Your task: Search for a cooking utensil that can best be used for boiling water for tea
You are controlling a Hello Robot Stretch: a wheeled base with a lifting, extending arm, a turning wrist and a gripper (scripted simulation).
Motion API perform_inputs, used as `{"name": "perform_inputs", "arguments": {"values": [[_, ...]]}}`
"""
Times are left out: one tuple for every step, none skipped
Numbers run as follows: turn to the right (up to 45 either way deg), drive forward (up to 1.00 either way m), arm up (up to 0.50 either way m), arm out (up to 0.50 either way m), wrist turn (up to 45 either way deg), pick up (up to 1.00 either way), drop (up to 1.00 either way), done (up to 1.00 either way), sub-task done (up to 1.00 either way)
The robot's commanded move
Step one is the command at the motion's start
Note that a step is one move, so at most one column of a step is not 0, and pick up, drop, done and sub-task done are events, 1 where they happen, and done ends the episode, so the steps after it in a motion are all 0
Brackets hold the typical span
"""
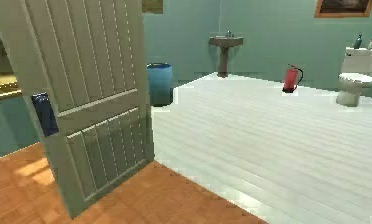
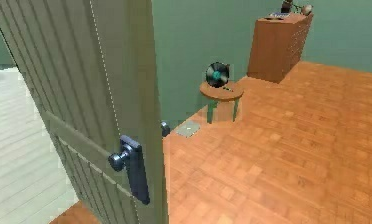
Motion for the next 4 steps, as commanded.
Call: {"name": "perform_inputs", "arguments": {"values": [[-45.0,0.00,0.00,0.00,0.0,0.00,0.00,0.00,0.00],[-27.0,0.00,0.00,0.00,0.0,0.00,0.00,0.00,0.00],[0.0,0.10,0.00,0.00,0.0,0.00,0.00,0.00,0.00],[45.0,0.00,0.00,0.00,0.0,0.00,0.00,0.00,0.00]]}}
